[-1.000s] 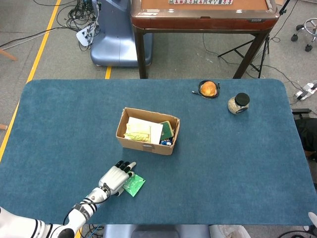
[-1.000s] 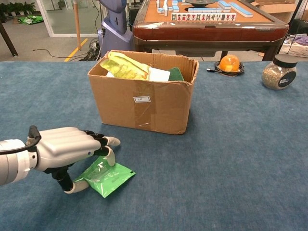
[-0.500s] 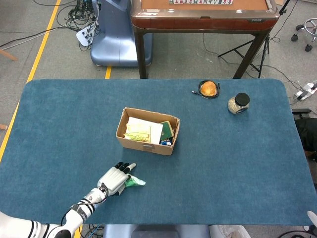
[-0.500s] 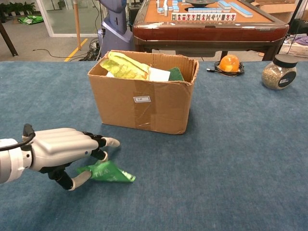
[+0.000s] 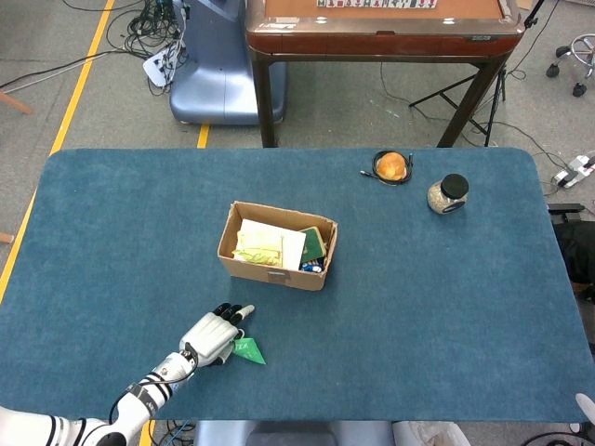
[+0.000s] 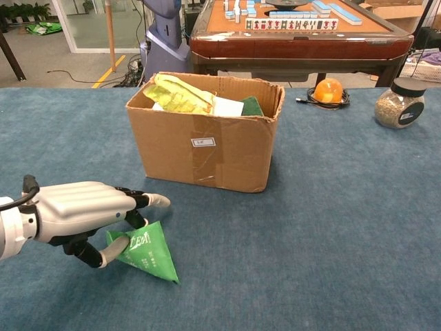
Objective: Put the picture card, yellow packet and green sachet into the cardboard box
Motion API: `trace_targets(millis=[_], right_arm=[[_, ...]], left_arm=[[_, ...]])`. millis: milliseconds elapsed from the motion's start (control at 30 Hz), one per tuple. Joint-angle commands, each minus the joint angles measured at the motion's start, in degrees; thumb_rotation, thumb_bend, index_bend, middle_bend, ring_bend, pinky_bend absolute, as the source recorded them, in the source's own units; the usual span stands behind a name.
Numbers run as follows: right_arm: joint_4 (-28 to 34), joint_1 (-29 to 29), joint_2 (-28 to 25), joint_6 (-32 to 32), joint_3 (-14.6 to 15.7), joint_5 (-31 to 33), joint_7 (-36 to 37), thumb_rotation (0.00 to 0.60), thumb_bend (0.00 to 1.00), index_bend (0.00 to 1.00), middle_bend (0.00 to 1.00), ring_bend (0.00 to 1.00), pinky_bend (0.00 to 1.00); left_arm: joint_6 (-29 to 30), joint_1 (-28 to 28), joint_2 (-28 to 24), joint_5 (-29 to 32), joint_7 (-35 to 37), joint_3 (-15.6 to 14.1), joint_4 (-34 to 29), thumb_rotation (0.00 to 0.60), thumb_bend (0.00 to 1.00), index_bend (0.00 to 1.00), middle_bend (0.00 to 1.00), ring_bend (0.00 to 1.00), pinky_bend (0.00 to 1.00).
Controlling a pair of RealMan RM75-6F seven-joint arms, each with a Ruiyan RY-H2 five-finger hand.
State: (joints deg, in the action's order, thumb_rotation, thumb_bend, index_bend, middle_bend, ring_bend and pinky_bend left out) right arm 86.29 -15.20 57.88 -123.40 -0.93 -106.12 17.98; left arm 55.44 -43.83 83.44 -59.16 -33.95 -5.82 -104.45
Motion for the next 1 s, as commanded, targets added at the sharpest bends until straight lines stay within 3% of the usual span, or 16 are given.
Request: trace_targets(millis=[33, 433, 1000], right_arm=[[-0.01, 0.01, 0.01, 0.03, 0.01, -0.01, -0.02, 0.600, 0.05, 0.39, 0.48, 0.36, 0.42], [0.26, 0.20, 0.10, 0.51, 0.02, -0.07, -0.56, 0.600, 0.05, 0.39, 0.48, 0.36, 0.42], [2.18, 1.36, 0.07, 3.85, 0.69, -1.87, -5.25, 0.600, 0.05, 0.39, 0.48, 0.36, 0.42]], left_arm=[[0.52, 0.67, -1.05, -1.58, 1.38, 0.28, -1.18, 0.600, 0.65, 0.56, 0.00, 0.00, 0.05], [6.00, 3.13, -6.58, -5.89, 1.68, 1.61, -7.29, 0.600, 0.65, 0.58, 0.00, 0.00, 0.05], [15.67, 5.34, -12.44, -8.60, 2.10, 10.59, -14.13, 0.600, 0.68, 0.59, 0.00, 0.00, 0.05]])
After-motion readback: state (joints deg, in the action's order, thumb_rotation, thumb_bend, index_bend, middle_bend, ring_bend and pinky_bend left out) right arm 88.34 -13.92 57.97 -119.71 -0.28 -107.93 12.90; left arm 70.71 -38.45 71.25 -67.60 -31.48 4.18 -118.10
